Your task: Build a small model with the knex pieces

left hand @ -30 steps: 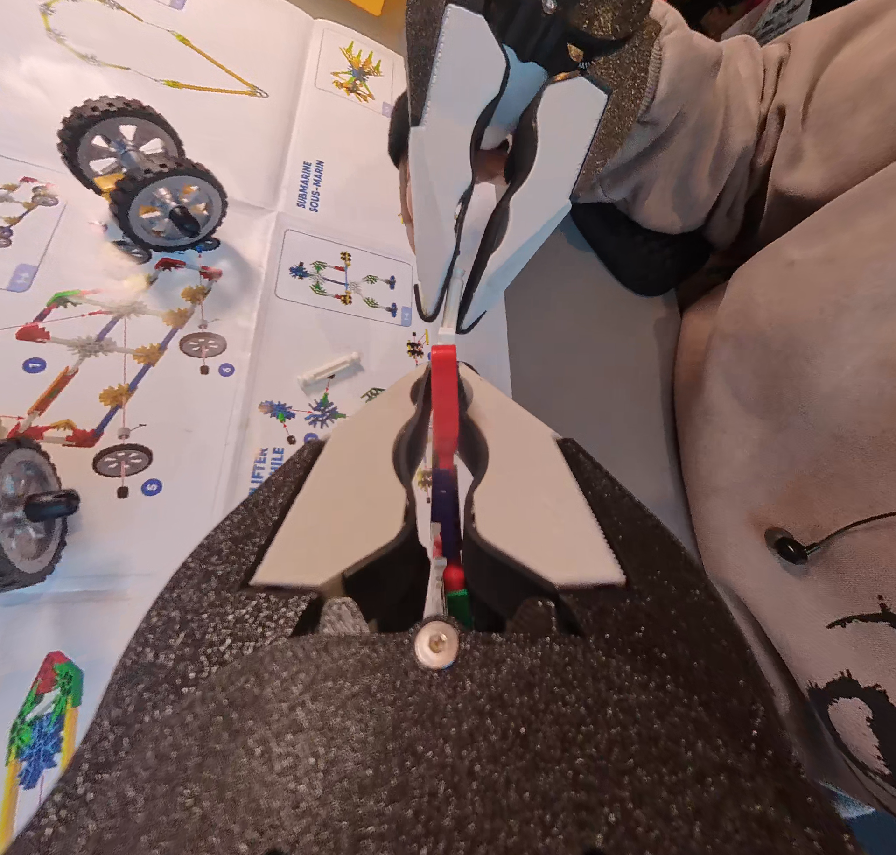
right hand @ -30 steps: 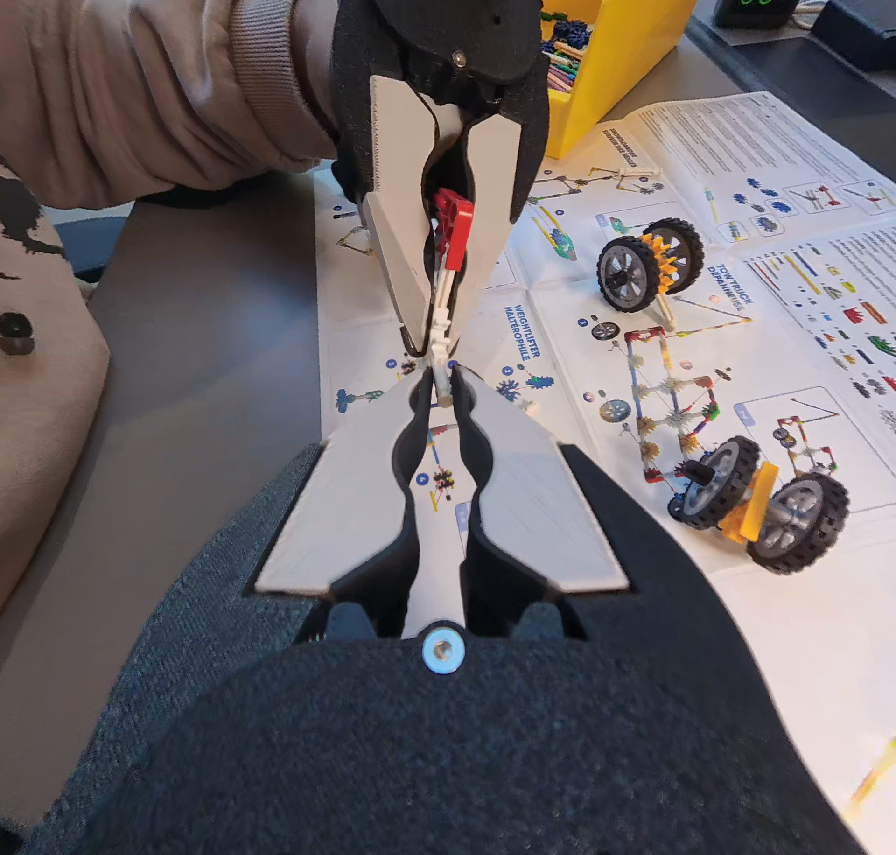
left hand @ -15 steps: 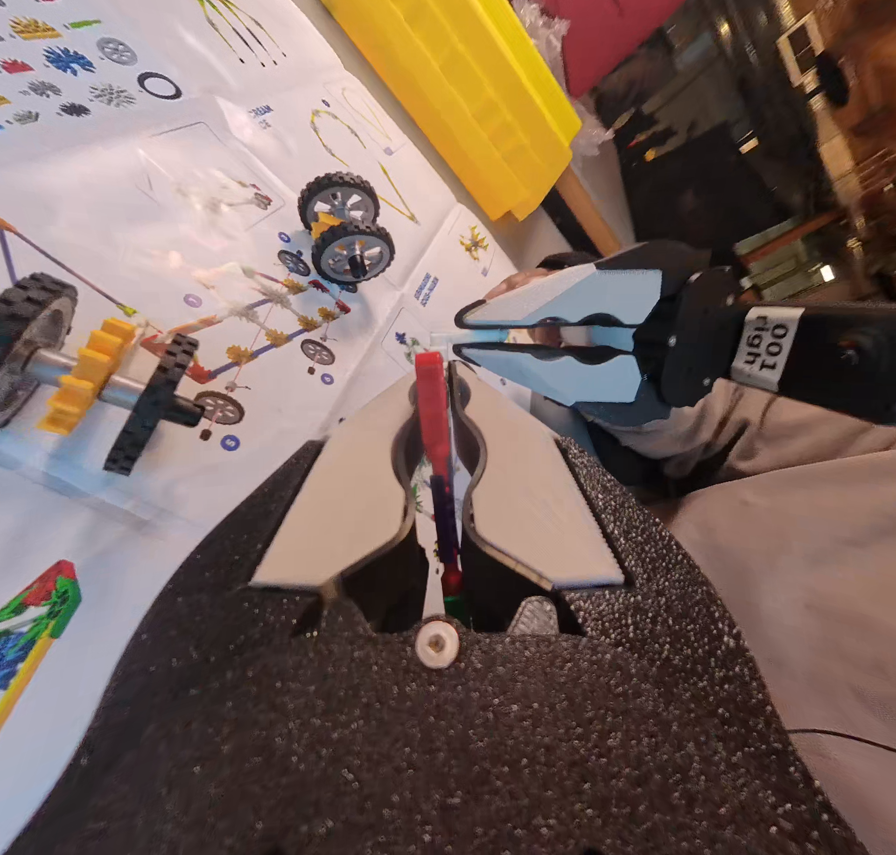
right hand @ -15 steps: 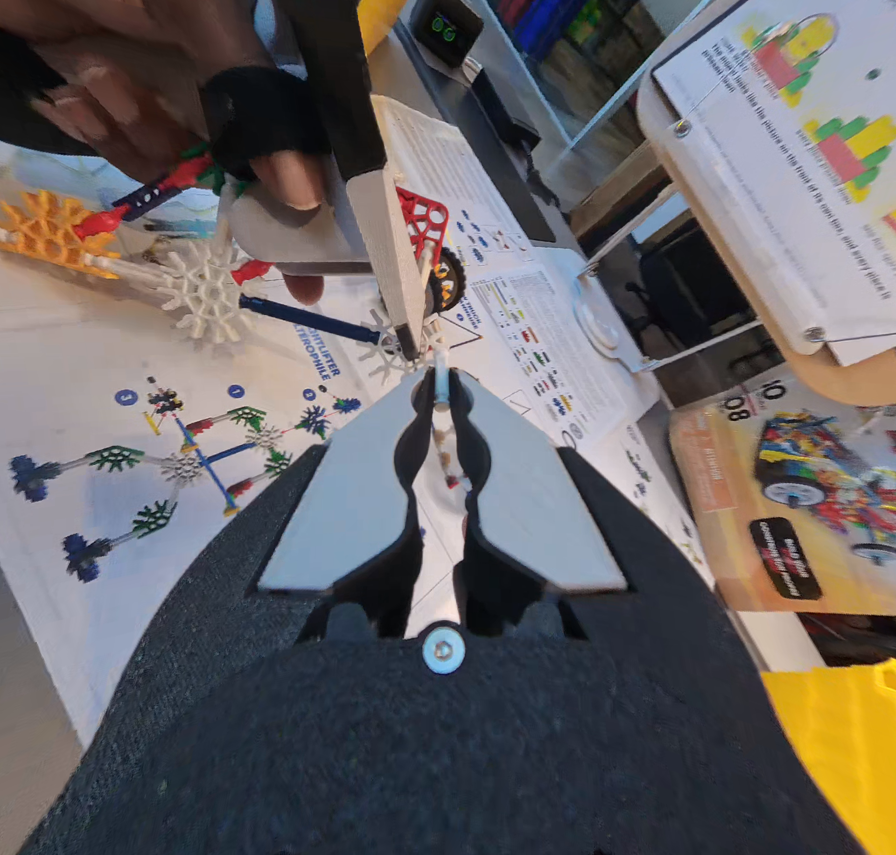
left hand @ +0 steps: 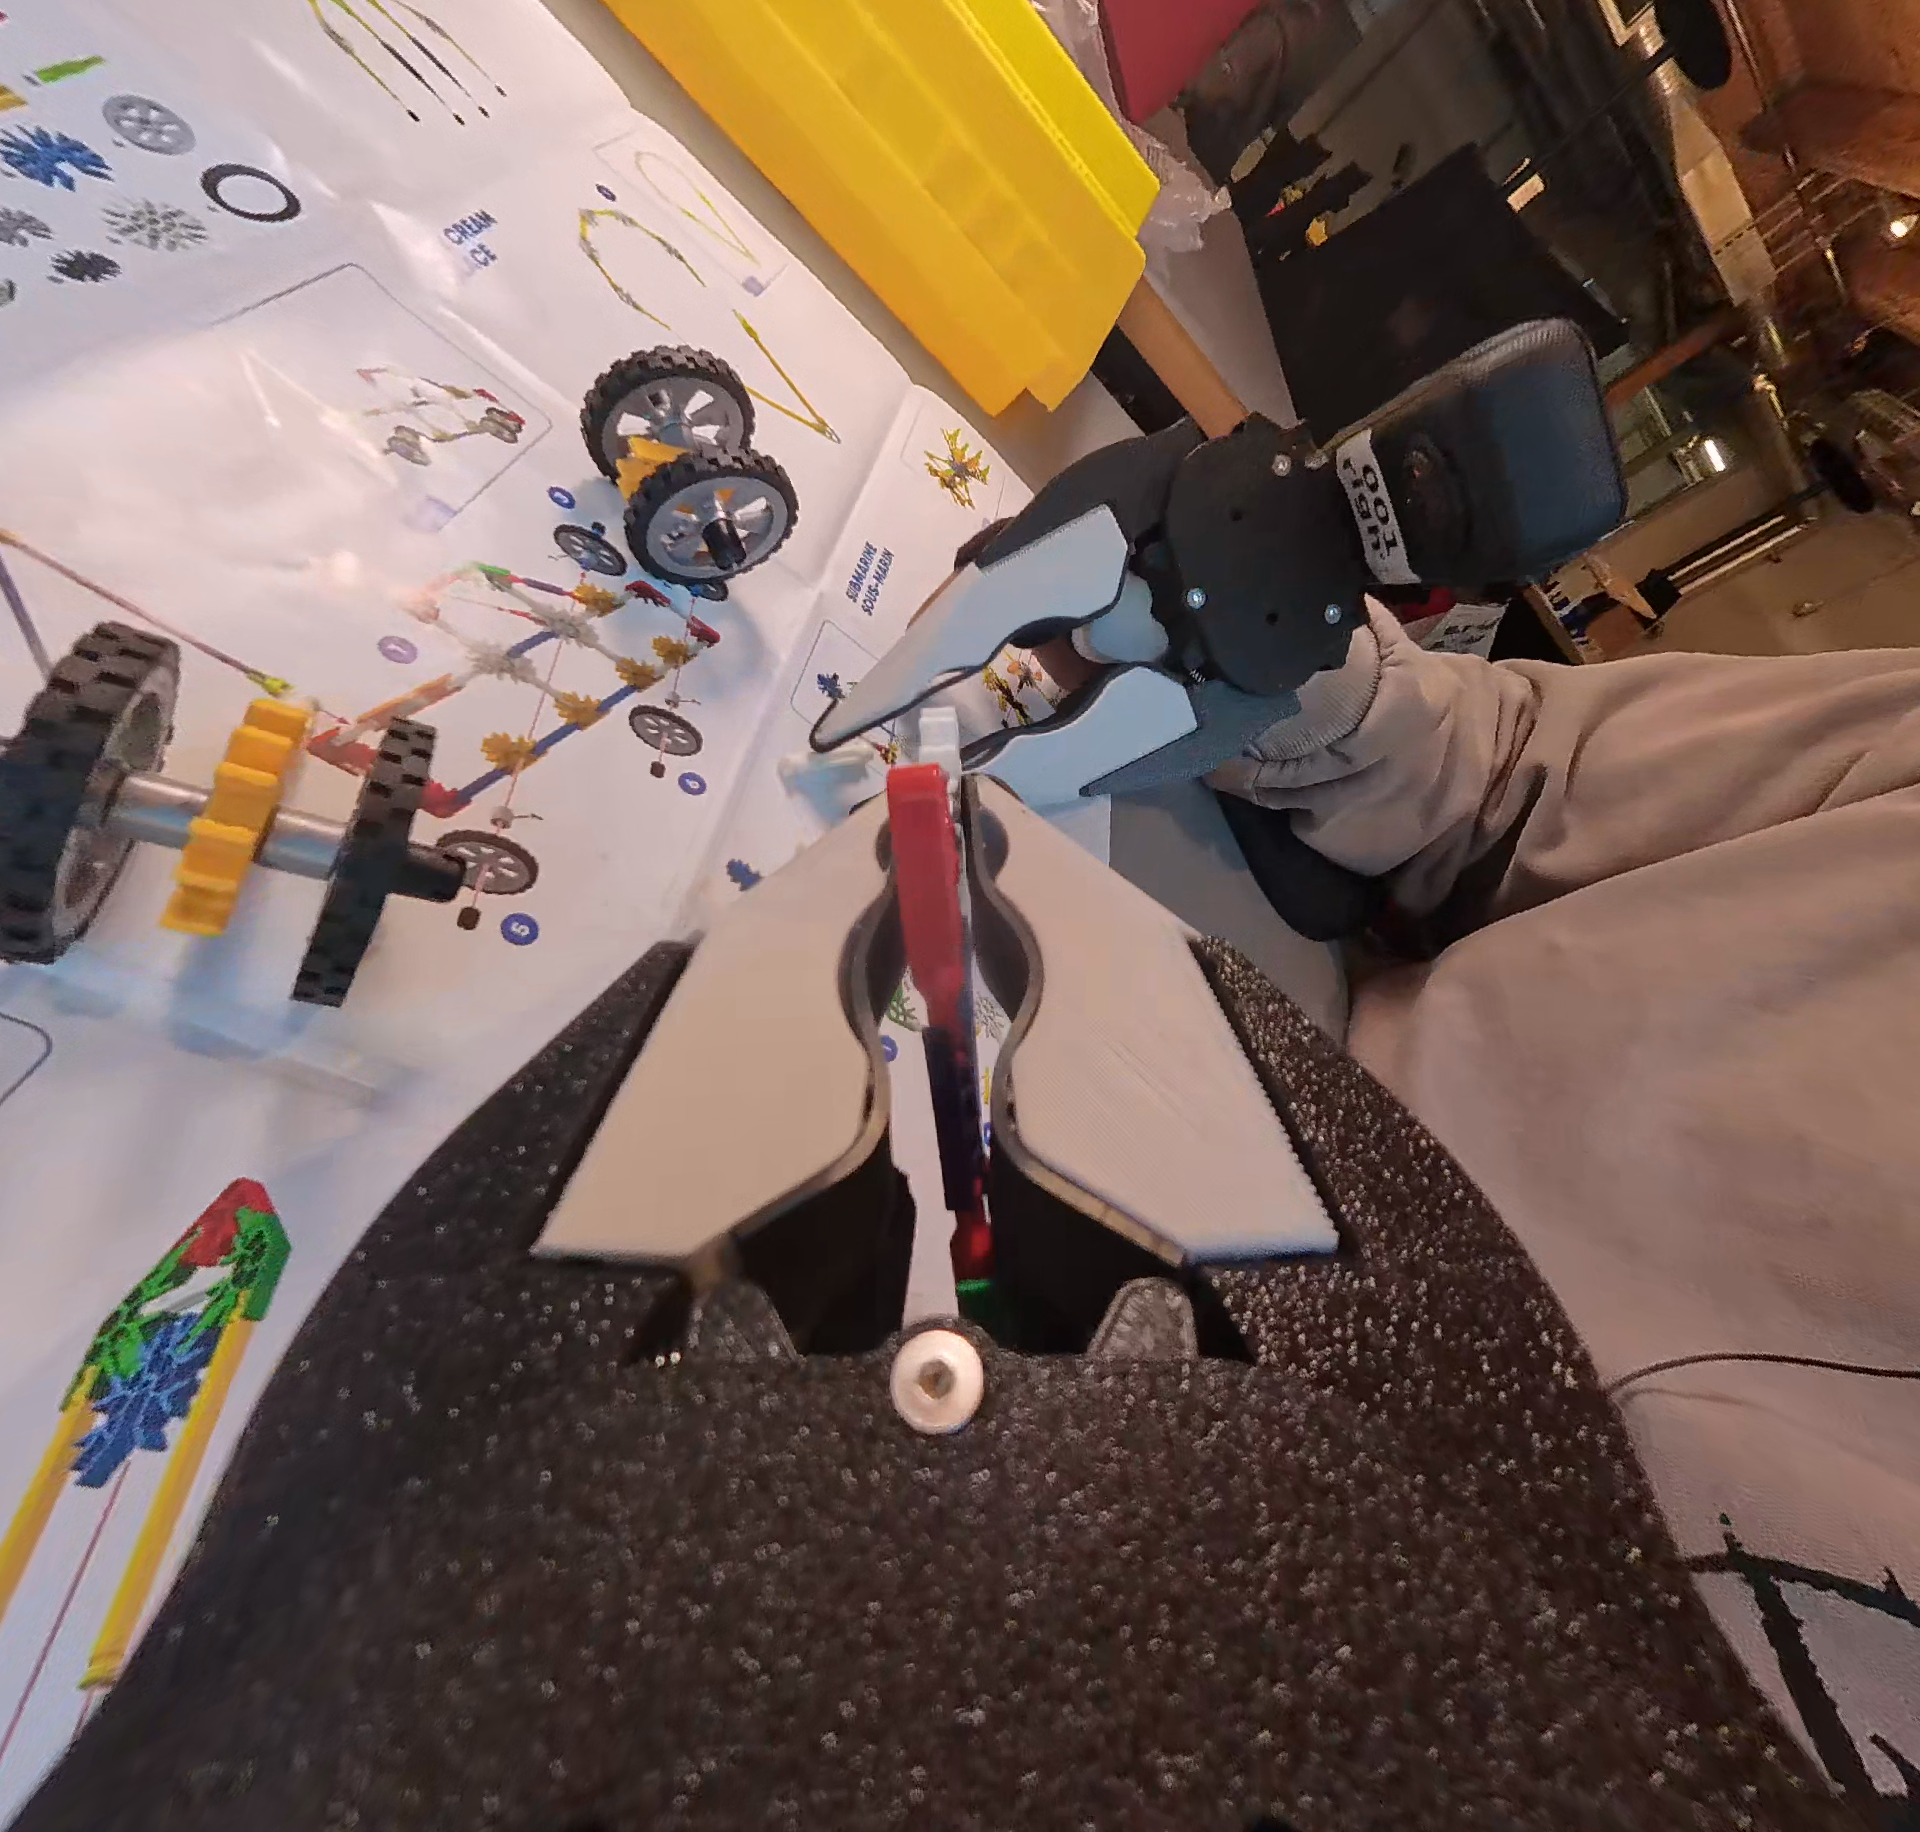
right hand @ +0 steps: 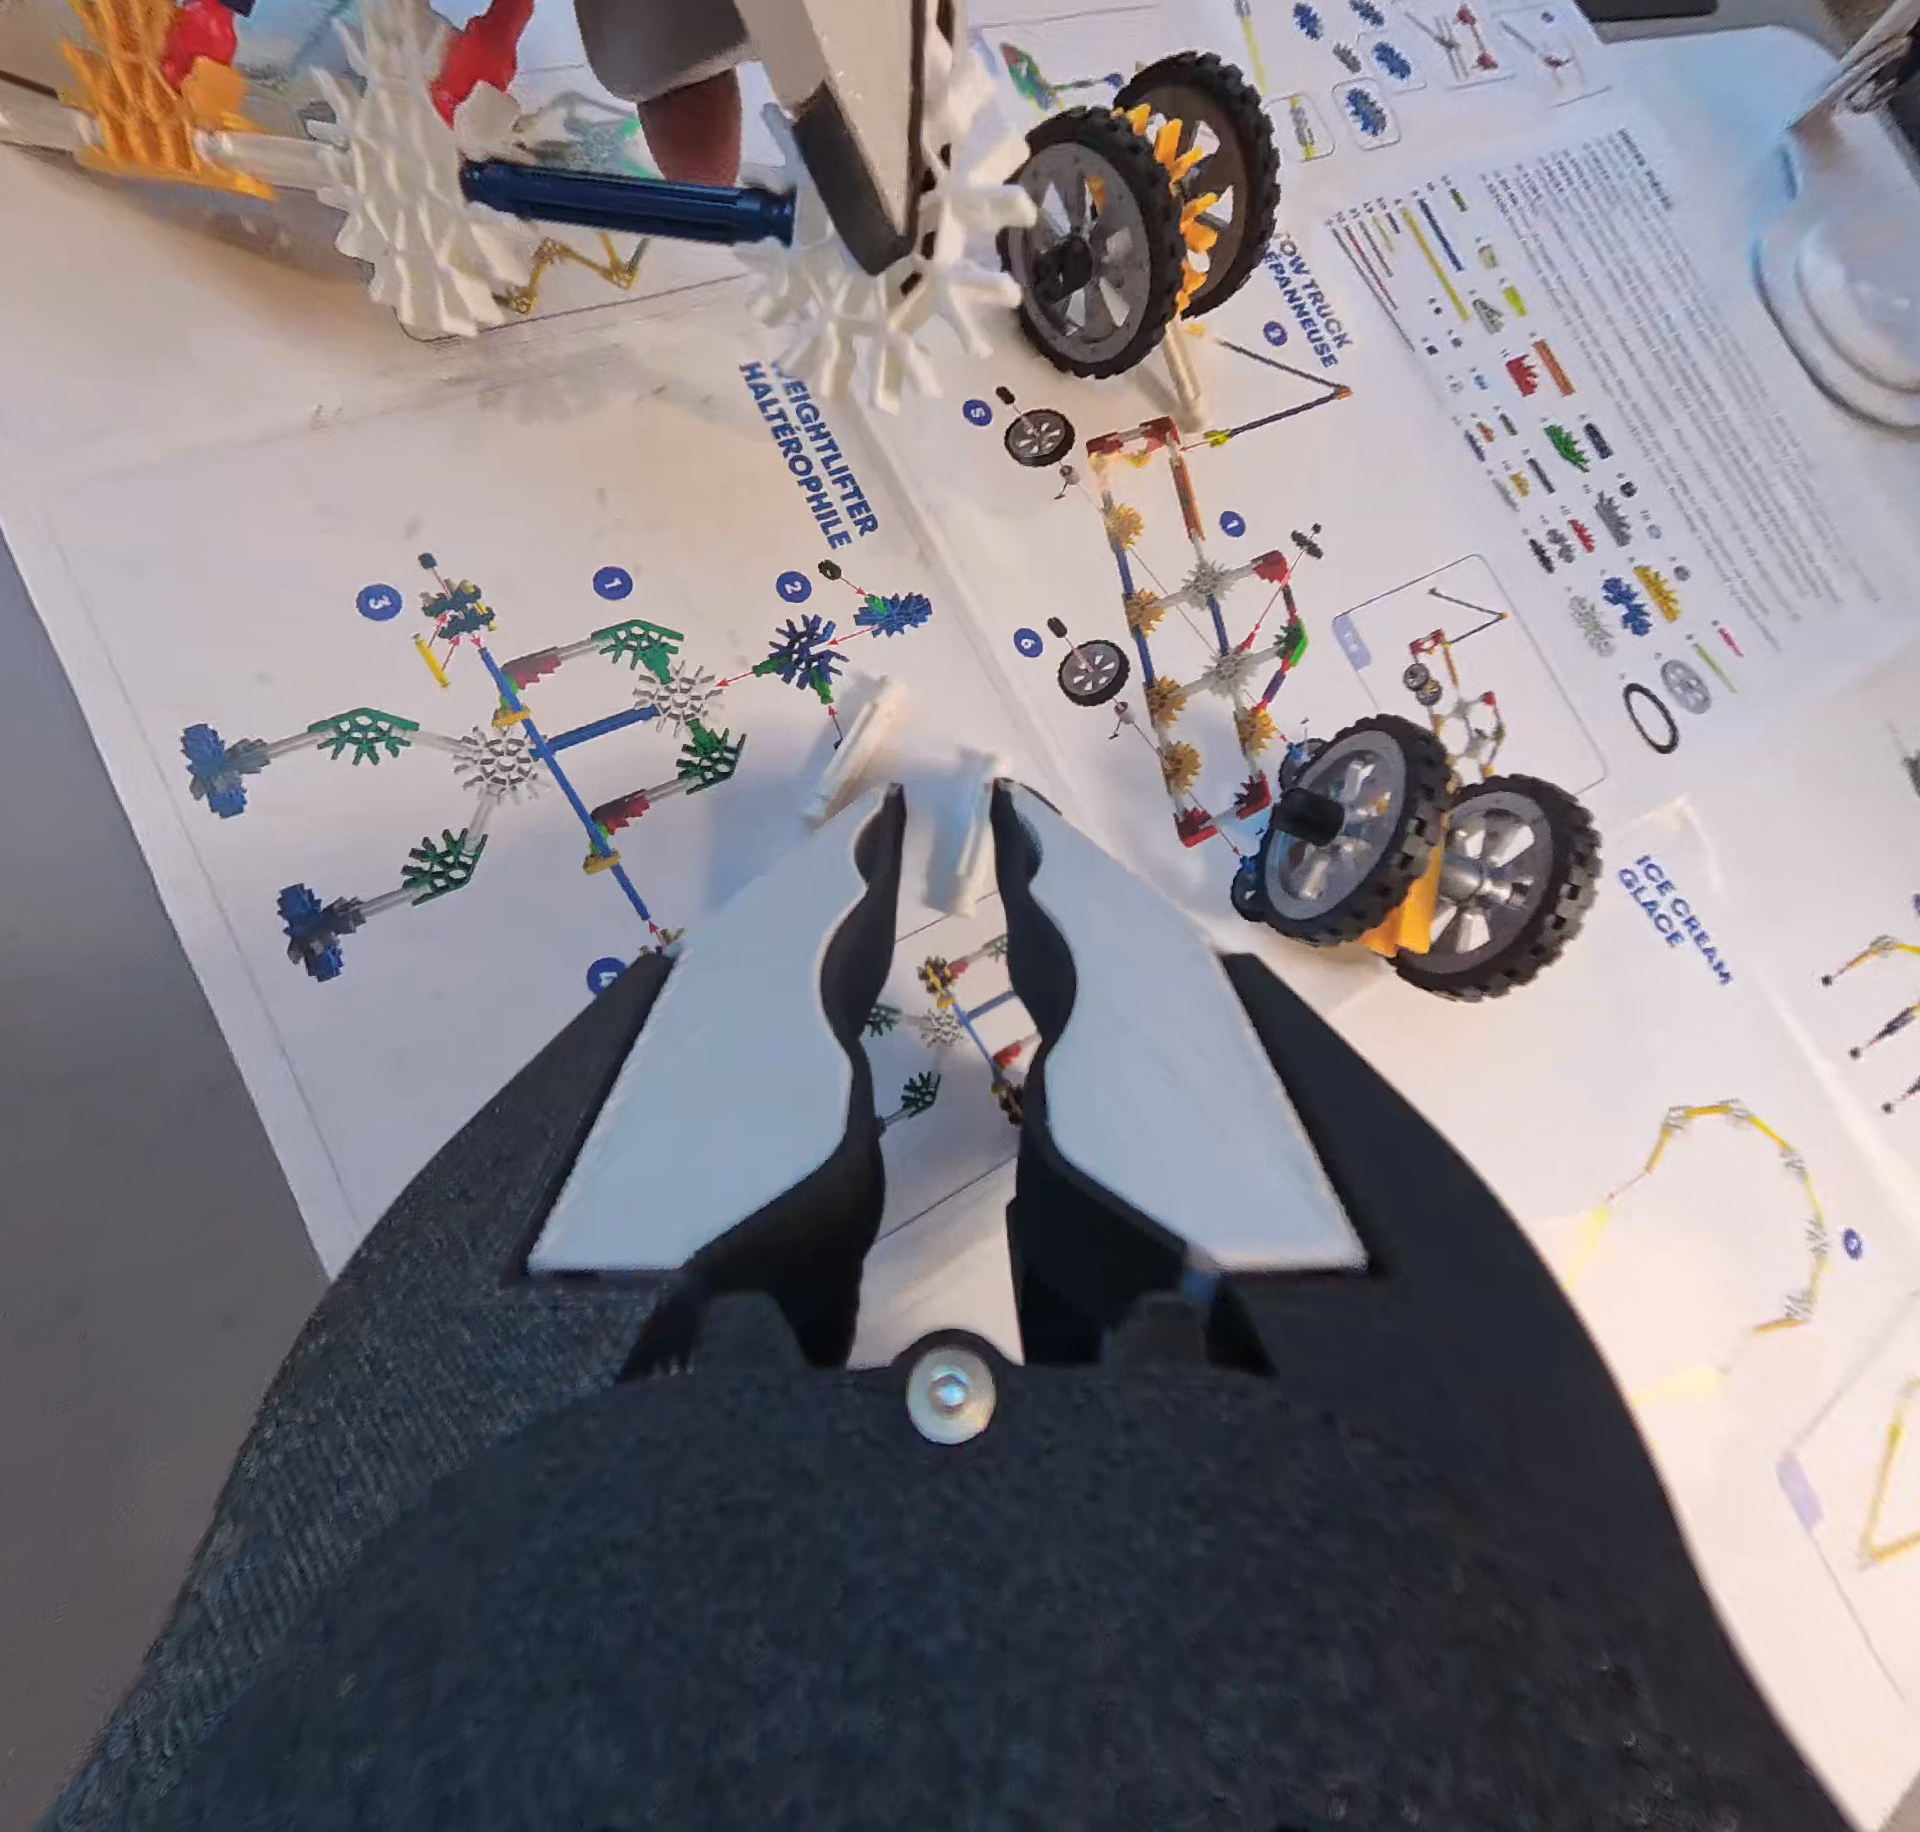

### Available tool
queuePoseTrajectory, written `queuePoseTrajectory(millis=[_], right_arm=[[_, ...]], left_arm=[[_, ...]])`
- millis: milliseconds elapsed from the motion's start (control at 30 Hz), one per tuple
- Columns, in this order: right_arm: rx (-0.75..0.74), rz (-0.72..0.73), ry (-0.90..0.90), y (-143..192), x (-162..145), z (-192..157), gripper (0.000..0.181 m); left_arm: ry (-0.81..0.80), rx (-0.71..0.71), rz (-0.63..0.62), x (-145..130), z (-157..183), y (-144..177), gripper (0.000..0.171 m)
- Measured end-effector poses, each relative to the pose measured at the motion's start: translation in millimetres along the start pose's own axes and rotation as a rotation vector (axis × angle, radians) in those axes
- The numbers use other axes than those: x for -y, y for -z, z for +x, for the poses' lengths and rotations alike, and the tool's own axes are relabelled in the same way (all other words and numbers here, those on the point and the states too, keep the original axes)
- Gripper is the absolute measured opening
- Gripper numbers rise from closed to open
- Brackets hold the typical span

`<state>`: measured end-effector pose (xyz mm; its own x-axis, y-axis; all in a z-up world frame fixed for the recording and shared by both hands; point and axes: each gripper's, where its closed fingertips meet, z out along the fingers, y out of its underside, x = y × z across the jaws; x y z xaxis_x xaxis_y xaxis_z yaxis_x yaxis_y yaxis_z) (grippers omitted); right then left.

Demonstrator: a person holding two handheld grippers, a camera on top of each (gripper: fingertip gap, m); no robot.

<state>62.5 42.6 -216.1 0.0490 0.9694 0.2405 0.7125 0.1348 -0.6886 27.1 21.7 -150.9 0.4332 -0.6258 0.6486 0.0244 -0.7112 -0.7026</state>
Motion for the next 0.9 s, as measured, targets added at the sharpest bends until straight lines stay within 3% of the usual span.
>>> queuePoseTrajectory(millis=[100,167,267,367,567,667,733,833,900], right_arm=[[0.025,0.049,-0.048,5.5,2.5,1.3,0.019],[0.066,0.180,-0.078,18.9,23.8,0.5,0.026],[0.223,0.412,-0.157,47.2,61.9,-14.2,0.033],[0.381,0.545,-0.248,65.6,82.9,-28.9,0.036],[0.483,0.499,-0.306,60.8,75.9,-37.4,0.028],[0.587,0.495,-0.329,66.4,70.4,-43.9,0.035],[0.579,0.500,-0.335,65.4,68.4,-40.8,0.035],[0.530,0.577,-0.343,66.4,78.6,-35.4,0.012],[0.524,0.630,-0.339,71.6,83.9,-33.1,0.005]], left_arm=[[-0.038,-0.007,-0.020,-3.3,3.3,-2.7,0.004],[-0.095,-0.023,-0.039,-5.2,10.5,-4.9,0.005],[-0.196,-0.054,-0.081,-11.9,24.2,-10.9,0.005],[-0.284,-0.064,-0.142,-22.1,35.1,-19.1,0.005],[-0.406,-0.068,-0.192,-32.1,47.4,-28.2,0.006],[-0.409,-0.077,-0.145,-24.2,48.5,-23.0,0.006],[-0.392,-0.102,-0.089,-14.6,51.7,-17.0,0.005],[-0.374,-0.154,-0.026,-5.2,59.7,-11.0,0.005],[-0.349,-0.191,0.012,0.4,64.0,-6.7,0.011]])
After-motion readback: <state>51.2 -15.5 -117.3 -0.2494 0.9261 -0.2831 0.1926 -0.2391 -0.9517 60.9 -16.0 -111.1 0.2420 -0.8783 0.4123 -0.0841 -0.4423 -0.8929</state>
